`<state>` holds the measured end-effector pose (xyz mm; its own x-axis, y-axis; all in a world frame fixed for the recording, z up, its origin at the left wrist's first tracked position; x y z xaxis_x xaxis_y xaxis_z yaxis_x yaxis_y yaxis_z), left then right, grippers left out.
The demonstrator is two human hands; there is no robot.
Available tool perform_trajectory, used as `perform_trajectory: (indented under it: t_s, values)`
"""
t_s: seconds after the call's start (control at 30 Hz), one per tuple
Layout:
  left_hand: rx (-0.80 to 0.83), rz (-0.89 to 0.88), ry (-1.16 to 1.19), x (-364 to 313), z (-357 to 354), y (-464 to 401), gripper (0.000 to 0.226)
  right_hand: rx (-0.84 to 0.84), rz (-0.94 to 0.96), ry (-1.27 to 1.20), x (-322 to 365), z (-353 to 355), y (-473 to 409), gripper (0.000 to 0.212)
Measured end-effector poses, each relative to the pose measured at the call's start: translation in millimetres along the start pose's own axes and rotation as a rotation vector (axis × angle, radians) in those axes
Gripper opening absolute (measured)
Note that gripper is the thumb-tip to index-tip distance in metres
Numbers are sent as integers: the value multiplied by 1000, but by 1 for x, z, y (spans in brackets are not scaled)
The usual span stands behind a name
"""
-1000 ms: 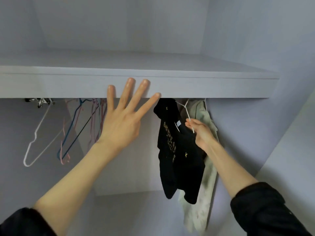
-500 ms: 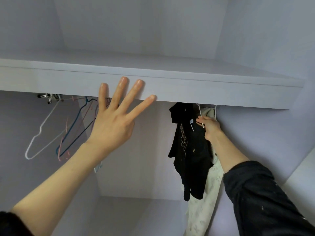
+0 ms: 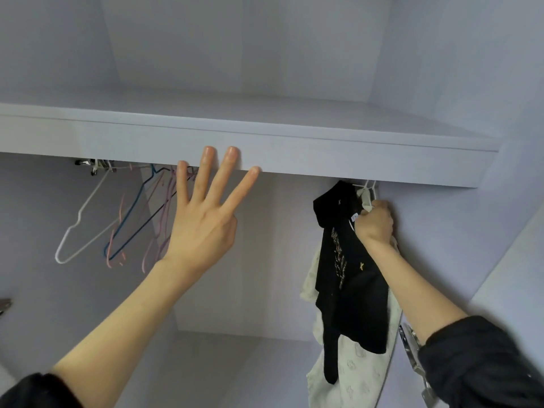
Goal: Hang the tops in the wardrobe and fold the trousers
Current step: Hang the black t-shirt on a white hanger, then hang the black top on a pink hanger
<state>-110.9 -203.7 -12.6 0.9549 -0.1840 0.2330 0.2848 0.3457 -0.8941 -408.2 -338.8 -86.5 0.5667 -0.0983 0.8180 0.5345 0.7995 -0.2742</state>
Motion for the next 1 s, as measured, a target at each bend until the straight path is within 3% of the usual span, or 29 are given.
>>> perform_trajectory:
  t_s: [0.1,0.2,0.37,0.43,0.6,0.73,1.0]
  values:
    - [90,34,31,-3,1,19,75,31,382,297,22,-14,41,51]
    - [256,126,97,0,-5,53,72,189,521,439,27,-41,88,57]
    - [708,381,109,32,-4,128,54,543,724,455,66,-81,193,57]
    - [787,490,144,55,14,157,51,661,821,434,89,-95,244,55]
    - [753,711,224,108,117,218,43,853,985,251,145,-116,377,43]
    - [620,935,167,141,239,289,39,1057,1036,76,165,-112,506,36]
    - [501,1327,-172,157,502,458,36,1501,1263,-179,193,-62,806,26]
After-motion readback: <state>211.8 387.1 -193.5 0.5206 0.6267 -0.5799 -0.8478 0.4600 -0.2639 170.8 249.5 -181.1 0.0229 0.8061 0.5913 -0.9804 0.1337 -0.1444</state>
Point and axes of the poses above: each hand's wrist, its own y-axis away from the middle knuckle, its own z-axis out of the back of the hand, x = y × z, the point moved 8 cm from there along -y, towards the middle knuckle, and after that the axes turned 4 degrees about -x, right-handed, at the moved point
